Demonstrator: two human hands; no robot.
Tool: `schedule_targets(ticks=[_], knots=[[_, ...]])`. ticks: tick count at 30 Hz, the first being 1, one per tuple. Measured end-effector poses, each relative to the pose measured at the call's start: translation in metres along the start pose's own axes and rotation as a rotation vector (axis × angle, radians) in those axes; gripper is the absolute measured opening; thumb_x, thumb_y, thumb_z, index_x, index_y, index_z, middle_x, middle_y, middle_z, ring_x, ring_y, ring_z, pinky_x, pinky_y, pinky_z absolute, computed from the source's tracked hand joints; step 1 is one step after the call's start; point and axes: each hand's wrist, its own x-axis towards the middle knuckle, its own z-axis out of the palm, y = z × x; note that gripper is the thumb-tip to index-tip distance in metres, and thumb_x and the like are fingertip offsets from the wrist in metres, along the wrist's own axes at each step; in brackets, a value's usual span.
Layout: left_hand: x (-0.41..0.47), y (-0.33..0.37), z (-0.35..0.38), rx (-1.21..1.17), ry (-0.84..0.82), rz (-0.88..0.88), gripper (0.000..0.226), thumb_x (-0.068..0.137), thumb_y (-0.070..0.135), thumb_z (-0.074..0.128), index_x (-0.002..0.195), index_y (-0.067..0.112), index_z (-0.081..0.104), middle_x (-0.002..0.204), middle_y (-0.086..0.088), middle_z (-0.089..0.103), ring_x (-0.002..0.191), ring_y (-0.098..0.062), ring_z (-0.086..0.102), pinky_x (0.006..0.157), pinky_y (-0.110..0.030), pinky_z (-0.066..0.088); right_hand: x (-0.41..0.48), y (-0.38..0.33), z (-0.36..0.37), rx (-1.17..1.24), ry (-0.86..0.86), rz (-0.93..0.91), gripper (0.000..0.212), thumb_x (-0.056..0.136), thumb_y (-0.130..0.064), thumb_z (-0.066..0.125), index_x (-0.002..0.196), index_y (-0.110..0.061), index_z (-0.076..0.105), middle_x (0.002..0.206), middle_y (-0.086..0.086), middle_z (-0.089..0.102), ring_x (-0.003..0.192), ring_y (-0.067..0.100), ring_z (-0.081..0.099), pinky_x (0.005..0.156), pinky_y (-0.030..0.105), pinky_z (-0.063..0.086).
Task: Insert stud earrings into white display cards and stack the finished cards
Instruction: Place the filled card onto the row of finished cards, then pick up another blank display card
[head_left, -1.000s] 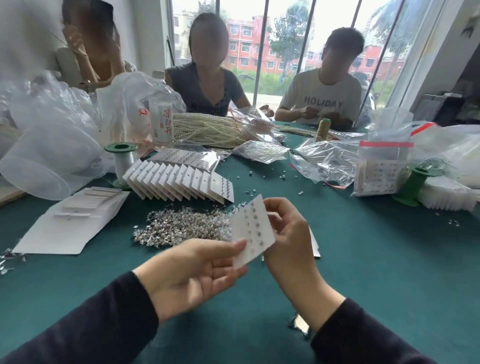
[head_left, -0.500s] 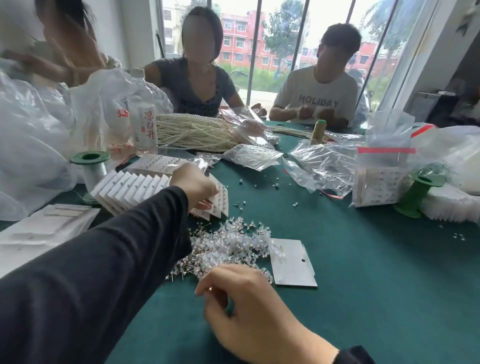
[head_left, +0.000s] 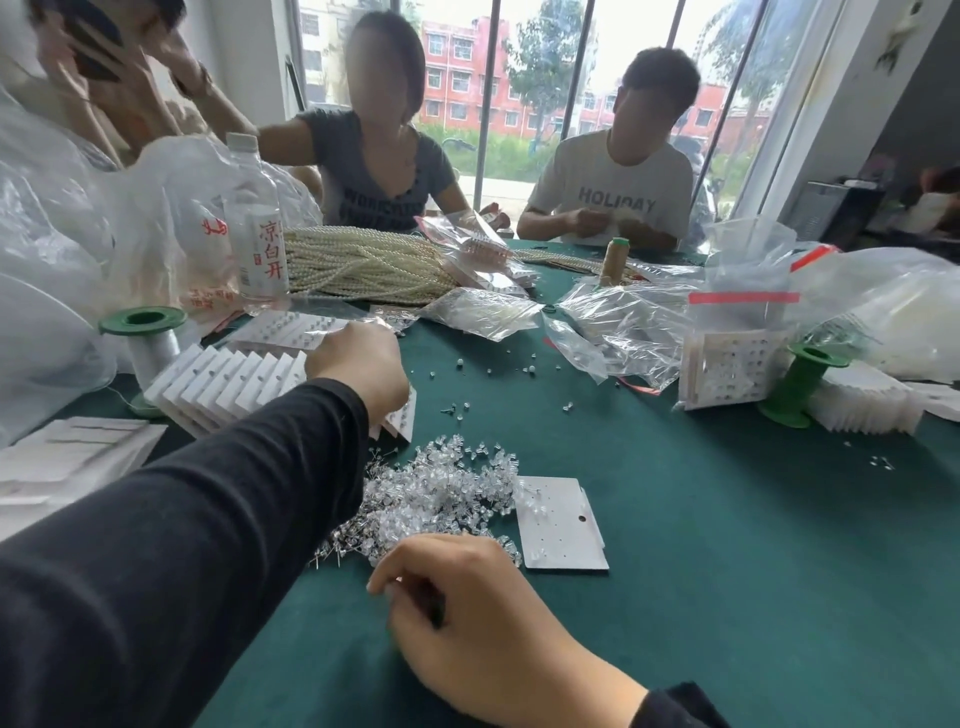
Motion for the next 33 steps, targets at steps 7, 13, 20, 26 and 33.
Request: schedule_targets(ticks=[7, 13, 20, 26, 33], knots=[[-0.023, -0.018, -0.003, 0.195, 0.183, 0.077, 0.035, 0.086, 0.015, 0.054, 0.059, 0.013, 0.031, 0.059, -0.003, 0.041, 0.049, -0.015, 0.035, 0.054, -0.027, 0.038, -0.001, -0.002, 0.003, -0.153, 0.013, 0.002, 0.016, 0.078, -0.012, 0.051, 0.083, -0.017, 0.065, 0.069, -0.009, 0.058, 0.063, 0.007, 0.047, 0.074, 0.020, 0.037], [-0.085, -0.031, -0.017, 0.096, 0.158, 0.251, 0.025, 0.085, 0.026, 0.053, 0.065, 0.013, 0.048, 0.064, -0.001, 0.051, 0.056, -0.017, 0.052, 0.054, -0.026, 0.044, -0.001, -0.005, 0.006, -0.273, 0.029, 0.007, 0.016, 0.080, -0.015, 0.049, 0.083, -0.017, 0.064, 0.072, -0.006, 0.061, 0.068, 0.013, 0.054, 0.077, 0.025, 0.035], [-0.160, -0.072, -0.012, 0.068, 0.230, 0.151, 0.026, 0.084, 0.036, 0.053, 0.068, 0.018, 0.044, 0.065, 0.003, 0.040, 0.075, -0.028, 0.059, 0.057, -0.028, 0.034, -0.003, -0.009, 0.009, -0.407, 0.031, 0.008, 0.016, 0.081, -0.016, 0.048, 0.084, -0.017, 0.064, 0.080, -0.002, 0.068, 0.075, 0.018, 0.059, 0.078, 0.027, 0.037], [-0.156, -0.156, -0.010, 0.106, 0.251, -0.160, 0.031, 0.080, 0.031, 0.065, 0.085, 0.000, 0.062, 0.079, -0.013, 0.057, 0.078, -0.032, 0.053, 0.069, -0.036, 0.045, -0.005, -0.010, 0.011, -0.459, 0.079, 0.010, 0.014, 0.081, -0.013, 0.052, 0.083, -0.016, 0.065, 0.071, -0.003, 0.065, 0.065, 0.017, 0.057, 0.074, 0.027, 0.041], [-0.153, -0.169, -0.001, 0.135, 0.225, -0.251, 0.024, 0.082, 0.021, 0.065, 0.086, -0.003, 0.062, 0.088, -0.020, 0.065, 0.086, -0.036, 0.059, 0.069, -0.034, 0.045, -0.006, -0.005, 0.012, -0.480, 0.098, -0.005, 0.014, 0.081, -0.014, 0.051, 0.084, -0.016, 0.064, 0.073, -0.002, 0.065, 0.068, 0.020, 0.058, 0.065, 0.023, 0.031]])
